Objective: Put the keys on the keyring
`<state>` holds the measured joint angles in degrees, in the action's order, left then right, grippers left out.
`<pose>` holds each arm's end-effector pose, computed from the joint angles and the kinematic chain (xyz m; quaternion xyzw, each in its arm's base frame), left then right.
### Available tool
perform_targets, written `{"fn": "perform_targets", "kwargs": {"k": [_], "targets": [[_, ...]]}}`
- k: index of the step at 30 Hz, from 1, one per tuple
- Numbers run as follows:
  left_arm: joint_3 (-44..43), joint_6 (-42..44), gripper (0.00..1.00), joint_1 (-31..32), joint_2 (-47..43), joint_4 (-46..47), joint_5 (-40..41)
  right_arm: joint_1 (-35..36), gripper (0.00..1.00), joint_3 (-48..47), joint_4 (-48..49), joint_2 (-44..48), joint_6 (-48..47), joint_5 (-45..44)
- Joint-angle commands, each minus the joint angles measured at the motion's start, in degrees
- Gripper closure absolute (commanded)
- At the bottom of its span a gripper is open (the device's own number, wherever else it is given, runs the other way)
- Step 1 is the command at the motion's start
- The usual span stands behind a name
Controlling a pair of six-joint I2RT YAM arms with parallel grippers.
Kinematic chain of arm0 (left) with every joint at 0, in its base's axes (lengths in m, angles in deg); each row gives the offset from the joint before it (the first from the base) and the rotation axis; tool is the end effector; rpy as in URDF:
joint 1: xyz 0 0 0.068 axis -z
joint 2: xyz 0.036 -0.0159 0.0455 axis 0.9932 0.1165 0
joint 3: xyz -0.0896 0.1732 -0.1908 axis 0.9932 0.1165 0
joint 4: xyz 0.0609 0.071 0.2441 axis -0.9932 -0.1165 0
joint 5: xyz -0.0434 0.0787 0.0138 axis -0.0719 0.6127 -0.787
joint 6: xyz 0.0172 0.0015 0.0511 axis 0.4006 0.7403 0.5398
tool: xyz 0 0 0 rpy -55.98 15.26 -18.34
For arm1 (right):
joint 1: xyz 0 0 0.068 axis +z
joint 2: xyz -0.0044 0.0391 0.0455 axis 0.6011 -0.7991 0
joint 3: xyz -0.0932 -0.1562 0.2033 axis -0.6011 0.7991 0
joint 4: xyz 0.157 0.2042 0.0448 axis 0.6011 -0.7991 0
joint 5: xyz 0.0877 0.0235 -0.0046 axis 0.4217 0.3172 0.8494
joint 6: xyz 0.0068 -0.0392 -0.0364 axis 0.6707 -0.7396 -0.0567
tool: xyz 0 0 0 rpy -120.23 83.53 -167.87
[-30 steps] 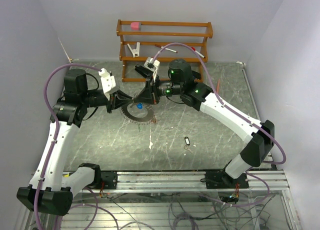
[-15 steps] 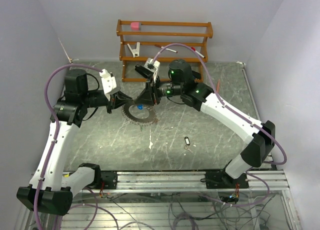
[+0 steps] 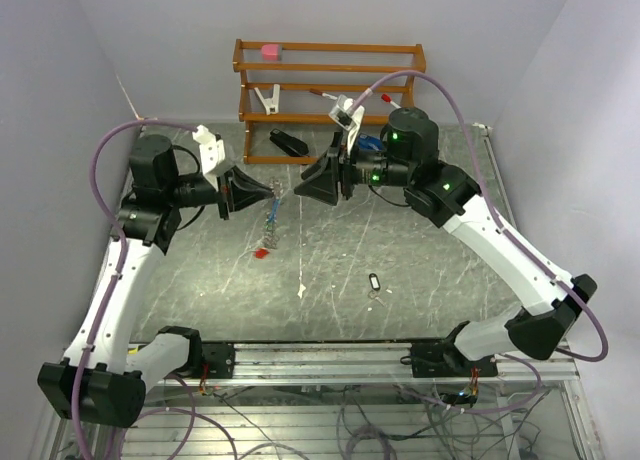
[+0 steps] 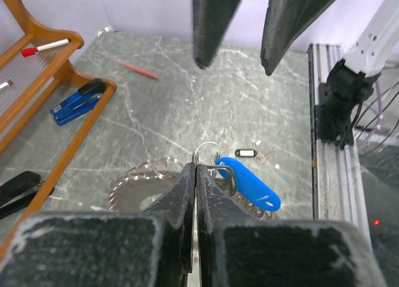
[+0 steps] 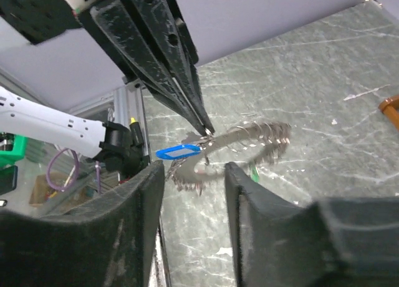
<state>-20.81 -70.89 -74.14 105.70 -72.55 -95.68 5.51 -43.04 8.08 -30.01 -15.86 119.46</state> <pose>0.2001 -0.0655 0.4020 0.4724 0.5743 -0.4044 0.5325 0.2138 0.2237 0.4542 -0.3909 0.6503 0.4807 0.4395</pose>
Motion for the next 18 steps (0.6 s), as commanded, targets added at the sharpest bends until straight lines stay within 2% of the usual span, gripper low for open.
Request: {"fn": "perform_targets", "kwargs": {"k": [1, 3, 7, 13, 18], "targets": [[7.26, -27.7, 0.93, -0.12, -0.54, 37.44, -2.58, -0.14, 0.62, -1.01, 0.11, -0.59, 1.53, 1.29], [10.77, -37.25, 0.93, -0.62, -0.83, 50.32, -0.54, -0.18, 0.69, -2.31, 0.07, -1.73, 2.56, 1.81], [13.98, -43.32, 0.93, -1.74, -1.9, 59.04, 2.5, -0.16, 0.77, -5.39, -0.58, -4.4, 4.84, 2.06], [15.78, -42.05, 0.93, -2.0, -3.79, 60.27, 4.42, -0.16, 0.85, -9.61, -2.86, -9.15, 8.75, -0.43], [15.19, -34.78, 0.93, -2.06, -4.29, 53.3, 5.36, -0.04, 0.85, -11.55, -2.35, -10.66, 11.67, -0.5]]}}
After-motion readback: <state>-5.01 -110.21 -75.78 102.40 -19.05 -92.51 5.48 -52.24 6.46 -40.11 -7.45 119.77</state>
